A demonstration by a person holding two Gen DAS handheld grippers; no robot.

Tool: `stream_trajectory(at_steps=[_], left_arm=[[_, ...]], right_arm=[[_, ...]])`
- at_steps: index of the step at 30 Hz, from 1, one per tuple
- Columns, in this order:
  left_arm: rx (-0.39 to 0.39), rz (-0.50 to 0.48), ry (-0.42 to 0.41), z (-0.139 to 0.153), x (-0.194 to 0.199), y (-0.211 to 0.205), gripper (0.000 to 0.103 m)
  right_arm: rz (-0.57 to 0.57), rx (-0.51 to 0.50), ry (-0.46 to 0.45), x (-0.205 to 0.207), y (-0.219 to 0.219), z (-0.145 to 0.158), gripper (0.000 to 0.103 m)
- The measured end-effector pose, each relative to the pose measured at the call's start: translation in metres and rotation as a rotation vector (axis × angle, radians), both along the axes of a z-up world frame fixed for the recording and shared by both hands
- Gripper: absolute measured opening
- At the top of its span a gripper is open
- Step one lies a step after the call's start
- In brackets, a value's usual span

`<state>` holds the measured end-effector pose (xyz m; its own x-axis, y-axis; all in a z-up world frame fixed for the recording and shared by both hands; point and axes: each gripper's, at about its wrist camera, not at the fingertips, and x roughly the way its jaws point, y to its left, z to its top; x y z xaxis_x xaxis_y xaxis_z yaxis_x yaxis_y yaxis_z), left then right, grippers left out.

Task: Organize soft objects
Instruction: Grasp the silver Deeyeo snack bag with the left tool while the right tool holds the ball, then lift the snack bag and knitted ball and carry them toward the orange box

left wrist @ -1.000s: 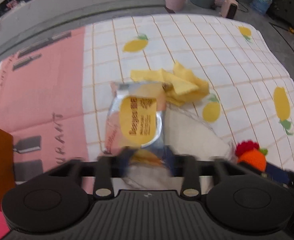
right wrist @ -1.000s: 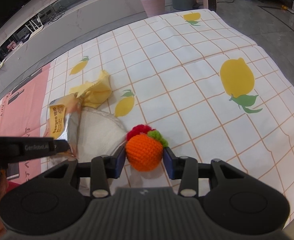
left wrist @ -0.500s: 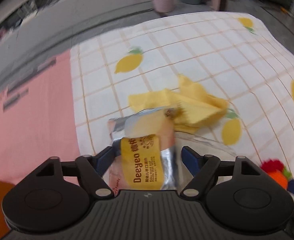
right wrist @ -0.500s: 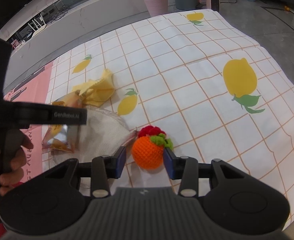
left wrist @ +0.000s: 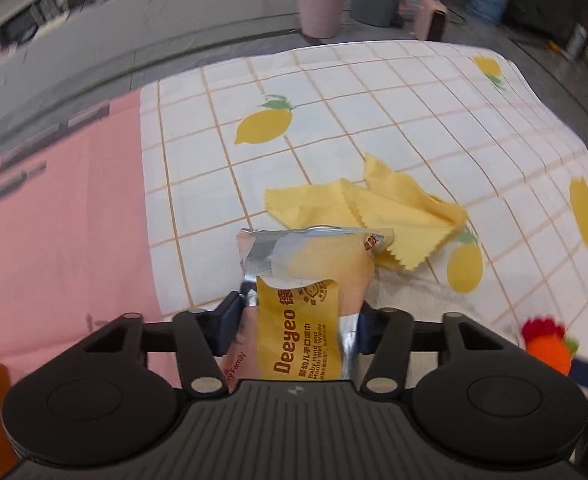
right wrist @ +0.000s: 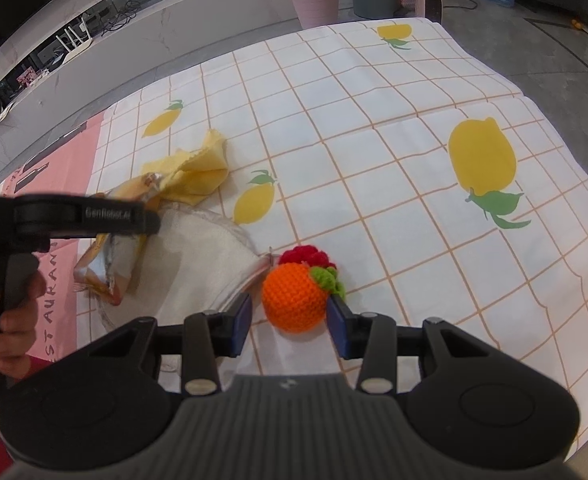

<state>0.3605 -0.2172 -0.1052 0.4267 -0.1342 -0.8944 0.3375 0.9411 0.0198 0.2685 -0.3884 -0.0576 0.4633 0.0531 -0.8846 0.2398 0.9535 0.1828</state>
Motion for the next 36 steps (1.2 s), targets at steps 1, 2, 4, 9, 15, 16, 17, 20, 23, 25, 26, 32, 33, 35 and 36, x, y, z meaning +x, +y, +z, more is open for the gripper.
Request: stream_trajectory(at_steps=[1,2,4,9,15,16,17,20,23,25,26,32,33,35,36], left_arm=[[-0.003,0.003,-0.008,0.003,-0.002,0.001,0.053],[-0.016,0.011,-0.011,0.005,-0.004,0.002,0.053],[-0.043,0.03,-0.02,0.011,-0.006,0.005,0.052],[-0.102,0.017,-0.032,0.034,-0.018,0.013,0.052],[-0.126,-0.007,-0.138,0.069,-0.042,0.019,0.052],[-0.143,0.001,-0.143,0.075,-0.046,0.022,0.052],[-0.156,0.006,-0.147,0.08,-0.05,0.025,0.052],[-0.179,0.005,-0.155,0.092,-0.063,0.032,0.052],[-0.203,-0.018,-0.179,0.103,-0.077,0.039,0.052],[-0.216,-0.024,-0.19,0.11,-0.083,0.042,0.052],[-0.223,-0.024,-0.196,0.112,-0.084,0.043,0.052],[-0.235,-0.034,-0.224,0.121,-0.088,0.046,0.052],[-0.244,-0.032,-0.223,0.122,-0.088,0.048,0.052],[-0.257,-0.029,-0.22,0.121,-0.089,0.051,0.052],[-0.26,-0.028,-0.219,0.12,-0.088,0.052,0.052]], right_arm=[[0.006,0.0,-0.002,0.0,0.001,0.0,0.042],[0.011,0.002,-0.003,-0.001,0.002,0.0,0.041],[0.014,0.006,-0.005,-0.001,0.002,0.001,0.041],[-0.008,0.046,-0.041,-0.003,-0.003,0.011,0.031],[-0.004,0.135,-0.069,-0.012,-0.006,0.015,0.004],[-0.004,0.14,-0.07,-0.013,-0.006,0.016,0.003],[-0.001,0.139,-0.068,-0.013,-0.006,0.016,0.003],[-0.022,0.176,-0.06,-0.014,-0.011,0.012,0.003],[-0.043,0.138,-0.048,-0.012,-0.016,0.006,0.007],[-0.093,0.096,-0.07,-0.008,-0.021,0.005,0.04],[-0.117,0.083,-0.081,-0.005,-0.024,0.003,0.062],[-0.102,0.034,-0.066,0.011,-0.018,-0.017,0.06],[-0.11,0.022,-0.069,0.014,-0.02,-0.019,0.061],[-0.128,0.003,-0.073,0.015,-0.025,-0.023,0.06],[-0.136,-0.006,-0.069,0.017,-0.026,-0.025,0.06]])
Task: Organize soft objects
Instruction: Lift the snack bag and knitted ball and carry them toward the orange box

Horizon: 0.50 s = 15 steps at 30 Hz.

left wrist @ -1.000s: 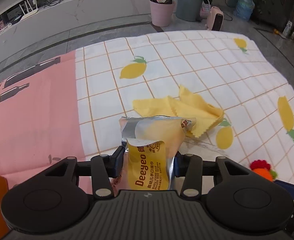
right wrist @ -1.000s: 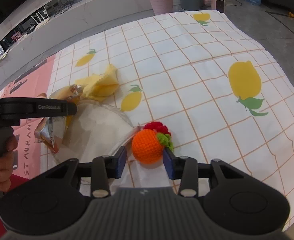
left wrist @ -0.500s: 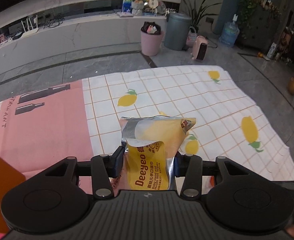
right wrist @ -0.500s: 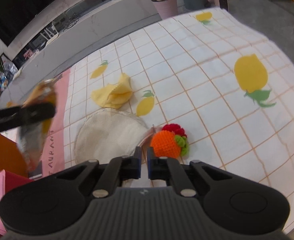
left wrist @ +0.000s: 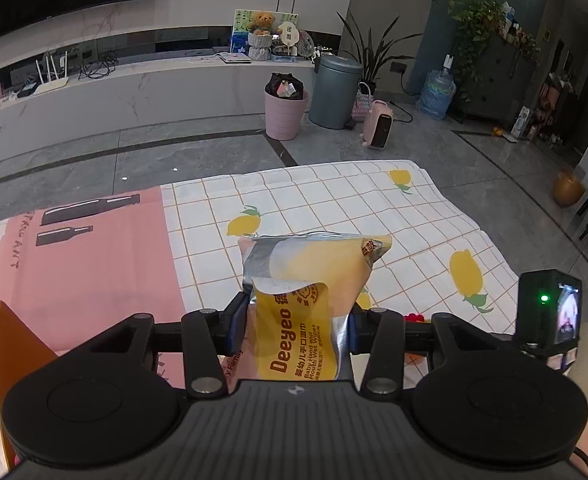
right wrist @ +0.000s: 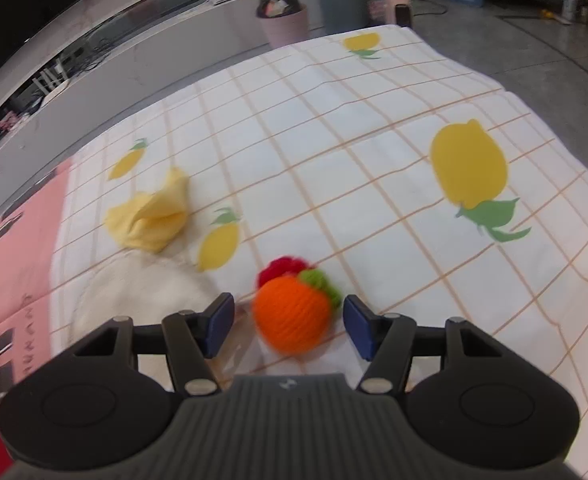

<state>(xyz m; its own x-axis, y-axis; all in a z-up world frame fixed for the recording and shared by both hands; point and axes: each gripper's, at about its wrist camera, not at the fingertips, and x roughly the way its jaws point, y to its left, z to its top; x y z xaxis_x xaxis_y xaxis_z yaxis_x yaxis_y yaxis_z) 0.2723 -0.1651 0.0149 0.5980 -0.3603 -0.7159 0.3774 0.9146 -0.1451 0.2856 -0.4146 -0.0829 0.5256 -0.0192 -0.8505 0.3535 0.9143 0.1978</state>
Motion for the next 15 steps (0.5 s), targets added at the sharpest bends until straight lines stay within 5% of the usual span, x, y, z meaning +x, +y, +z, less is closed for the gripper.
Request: stream_trajectory(at_steps=[4,15], left_arm=[[-0.015,0.003,0.013,-0.004,0.003,0.003,0.052],[-0.067,-0.026,0.011,0.003,-0.002,0.007,0.052]], right_arm=[[0.006,-0.029,-0.001,0.002,0.003,-0.002,0.046],[-0.033,0.013,-0.063,-0.015,0.002,0.026,0.045]])
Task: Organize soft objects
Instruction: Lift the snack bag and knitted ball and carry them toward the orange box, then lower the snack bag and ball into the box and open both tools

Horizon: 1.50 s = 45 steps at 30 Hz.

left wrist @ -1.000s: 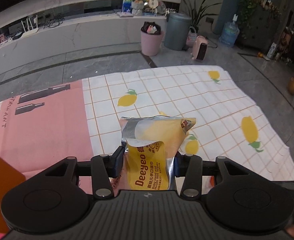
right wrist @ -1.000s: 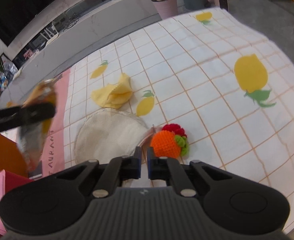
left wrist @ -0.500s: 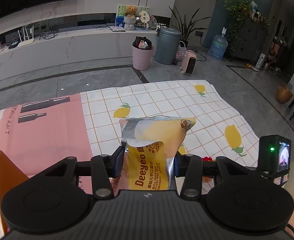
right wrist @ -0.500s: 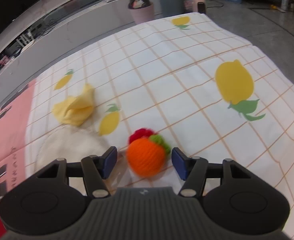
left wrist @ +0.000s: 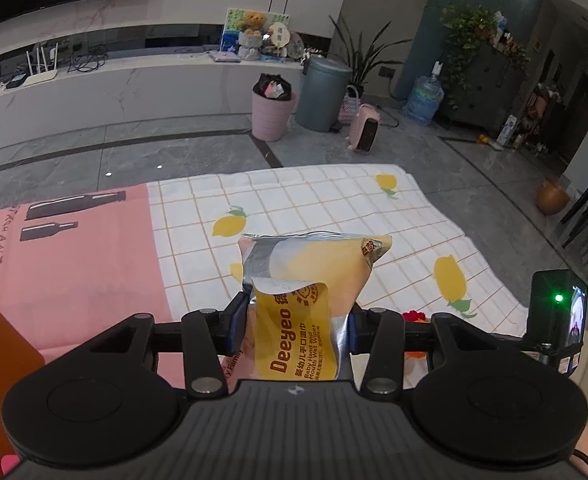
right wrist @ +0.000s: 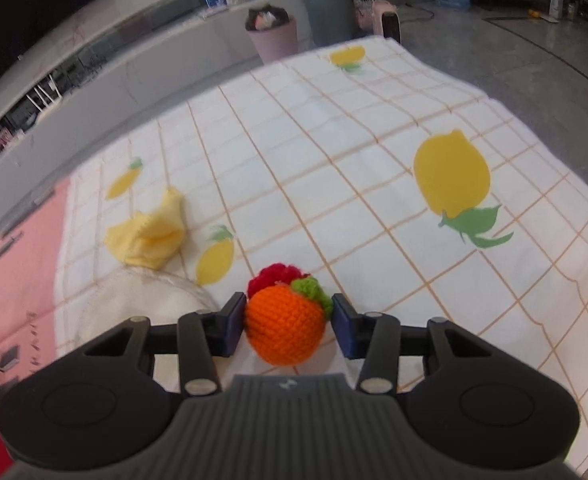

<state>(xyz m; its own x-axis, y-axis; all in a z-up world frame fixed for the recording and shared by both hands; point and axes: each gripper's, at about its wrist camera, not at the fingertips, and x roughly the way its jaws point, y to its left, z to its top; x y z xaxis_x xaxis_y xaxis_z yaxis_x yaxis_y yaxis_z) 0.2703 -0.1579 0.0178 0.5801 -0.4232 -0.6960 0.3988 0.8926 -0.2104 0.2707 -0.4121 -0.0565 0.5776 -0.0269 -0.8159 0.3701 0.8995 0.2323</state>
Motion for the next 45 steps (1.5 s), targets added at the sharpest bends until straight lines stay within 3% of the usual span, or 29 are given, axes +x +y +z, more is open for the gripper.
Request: stream_trajectory(at_steps=[7,11,20,26,29,31,35,39,42,45], left_arm=[[-0.152,0.033,-0.013,0.02,-0.01,0.025,0.051],[-0.219,0.073,-0.024,0.038,-0.019,0.055,0.051],[-0.261,0.18,-0.107,0.076,-0.054,0.157,0.051],[-0.311,0.303,-0.177,0.064,-0.078,0.235,0.051],[-0.266,0.343,-0.26,0.045,-0.088,0.256,0.051],[-0.23,0.395,-0.259,0.03,-0.088,0.264,0.051],[-0.161,0.437,-0.16,0.008,-0.067,0.27,0.051],[-0.081,0.466,-0.112,-0.008,-0.056,0.272,0.051],[-0.046,0.461,-0.011,-0.023,-0.051,0.273,0.051],[-0.005,0.432,0.037,-0.033,-0.06,0.265,0.051]], right_arm=[[0.049,-0.027,-0.126,-0.03,0.03,0.043,0.045],[0.1,-0.056,-0.135,-0.046,0.055,0.063,0.045],[0.208,-0.108,-0.326,-0.082,0.15,0.144,0.045],[0.255,-0.099,-0.442,-0.102,0.217,0.182,0.045],[0.252,-0.076,-0.492,-0.11,0.248,0.189,0.045],[0.293,-0.062,-0.504,-0.113,0.27,0.188,0.045],[0.414,-0.047,-0.472,-0.115,0.31,0.171,0.045],[0.517,-0.03,-0.425,-0.117,0.338,0.143,0.045],[0.622,-0.044,-0.389,-0.119,0.357,0.127,0.045],[0.657,-0.055,-0.359,-0.119,0.364,0.117,0.045]])
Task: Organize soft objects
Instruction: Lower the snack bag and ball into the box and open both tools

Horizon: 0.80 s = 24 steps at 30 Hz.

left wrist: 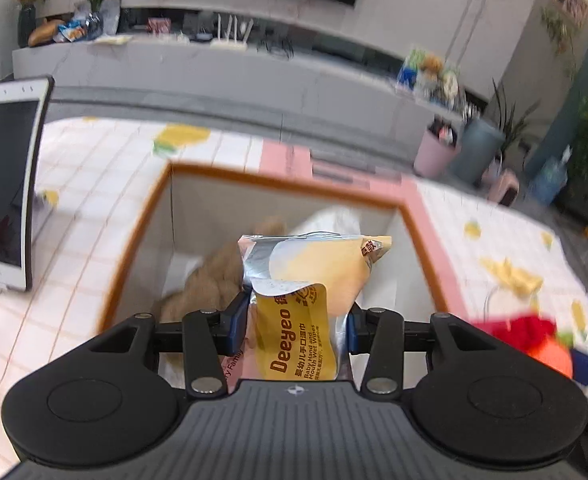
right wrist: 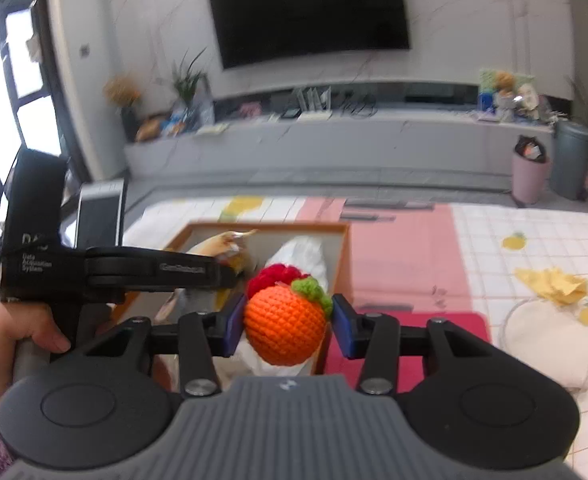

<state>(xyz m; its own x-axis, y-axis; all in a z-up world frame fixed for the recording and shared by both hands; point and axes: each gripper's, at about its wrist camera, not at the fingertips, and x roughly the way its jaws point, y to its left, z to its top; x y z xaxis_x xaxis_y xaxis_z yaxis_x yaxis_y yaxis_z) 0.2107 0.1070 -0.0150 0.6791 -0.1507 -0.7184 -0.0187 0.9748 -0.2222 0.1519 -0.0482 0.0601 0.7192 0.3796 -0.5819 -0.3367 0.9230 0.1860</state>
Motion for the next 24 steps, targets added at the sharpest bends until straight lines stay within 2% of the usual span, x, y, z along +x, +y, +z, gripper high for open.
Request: stream_trajectory(at_steps=[2,5,9,13,16,18,19,21,24], left_arm=[[-0.016,-0.052,0.044,-0.007,-0.006,-0.004,0.051],[-0.097,-0.085,0.122,-0.024,-0.015,-0.003,0.051],[-0.061,-0.09,0.14,-0.028,-0.025,-0.022,0.051],[-0.122,-0.104,0.18,-0.03,-0.026,-0.031,0.051],[-0.109,-0.082,0.18,-0.031,-0.026,-0.036,0.051],[-0.131,-0.077,0.199,-0.033,-0.024,-0.035,0.052],[-0.135,-0.08,0.203,-0.034,-0.026,-0.036,0.054],[-0.117,-0.11,0.19,-0.033,-0.028,-0.04,0.068],[-0.035,-0.123,0.172,-0.028,-0.035,-0.049,0.082]], right_arm=[[-0.021,-0.034,-0.003,0.003,0.0,-0.002,0.045],[-0.096,-0.07,-0.057,0.002,-0.008,0.002,0.045],[-0.127,-0.024,-0.071,0.003,-0.025,0.013,0.045],[-0.155,-0.044,-0.088,-0.002,-0.031,0.014,0.045],[-0.153,-0.029,-0.071,0.003,-0.032,0.015,0.045],[-0.143,-0.031,-0.073,0.003,-0.031,0.017,0.045],[-0.137,-0.035,-0.076,0.002,-0.029,0.017,0.045],[-0.128,-0.038,-0.08,-0.001,-0.028,0.018,0.045],[-0.126,-0.044,-0.077,-0.002,-0.026,0.017,0.045]])
